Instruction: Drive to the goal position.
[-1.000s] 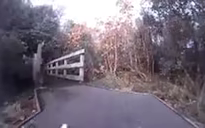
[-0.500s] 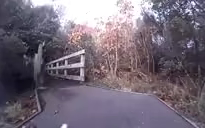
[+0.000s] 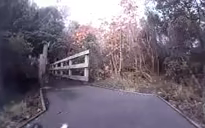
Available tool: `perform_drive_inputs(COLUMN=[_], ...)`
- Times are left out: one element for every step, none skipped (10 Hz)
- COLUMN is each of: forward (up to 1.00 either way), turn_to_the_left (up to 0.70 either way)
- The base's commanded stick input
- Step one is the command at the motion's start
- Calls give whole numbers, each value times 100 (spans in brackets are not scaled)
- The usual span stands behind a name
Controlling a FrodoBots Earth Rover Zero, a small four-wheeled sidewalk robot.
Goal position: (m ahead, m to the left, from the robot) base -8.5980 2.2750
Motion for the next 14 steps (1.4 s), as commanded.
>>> perform_drive_inputs(forward=[0,0,0,0,0,0,0,0,0,0,0,0,0,0], turn_to_the_left=[85,85,85,85,85,85,85,85,85,85,85,85,85,85])
